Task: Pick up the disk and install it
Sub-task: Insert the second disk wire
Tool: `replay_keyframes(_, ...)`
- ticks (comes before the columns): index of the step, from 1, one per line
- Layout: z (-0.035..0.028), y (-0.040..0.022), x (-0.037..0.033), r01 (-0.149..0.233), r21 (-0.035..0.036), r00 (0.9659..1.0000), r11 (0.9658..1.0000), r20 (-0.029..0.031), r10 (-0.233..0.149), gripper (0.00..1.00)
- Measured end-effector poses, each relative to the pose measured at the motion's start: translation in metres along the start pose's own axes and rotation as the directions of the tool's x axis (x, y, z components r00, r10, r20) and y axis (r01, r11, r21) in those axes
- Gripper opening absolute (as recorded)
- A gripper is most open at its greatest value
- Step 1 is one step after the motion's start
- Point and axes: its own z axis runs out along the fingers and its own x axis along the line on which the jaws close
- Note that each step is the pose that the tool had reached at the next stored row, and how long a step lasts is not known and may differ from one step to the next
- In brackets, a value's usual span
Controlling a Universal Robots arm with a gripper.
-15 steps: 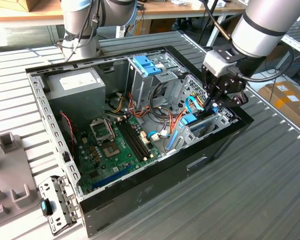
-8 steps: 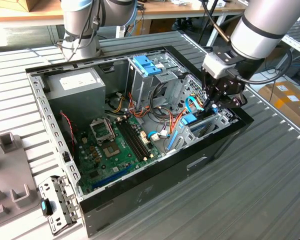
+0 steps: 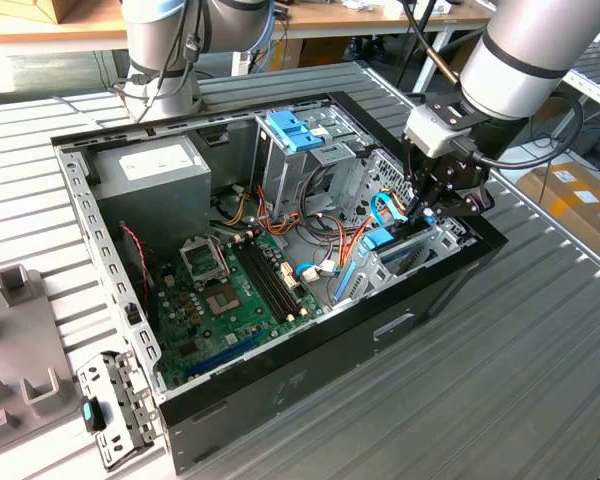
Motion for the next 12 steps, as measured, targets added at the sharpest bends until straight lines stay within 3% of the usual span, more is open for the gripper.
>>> replay_keyframes(1,0.0009,0.0000,0.0000,0.000,0.0001,1.0000,1.0000,0.0016,0.000,0.18)
replay_keyframes(3,0.0002,0.0000,0.0000,0.000,0.0000,1.0000,1.0000,0.0001,0.000,0.30)
replay_keyframes(8,-0.0002,0.0000,0.0000,0.000,0.0000,1.0000,1.0000,0.0001,0.000,0.30)
replay_keyframes(12,-0.0089,-0.0006,-0.0006,0.000,0.0000,1.0000,1.0000,0.0001,0.000,0.30)
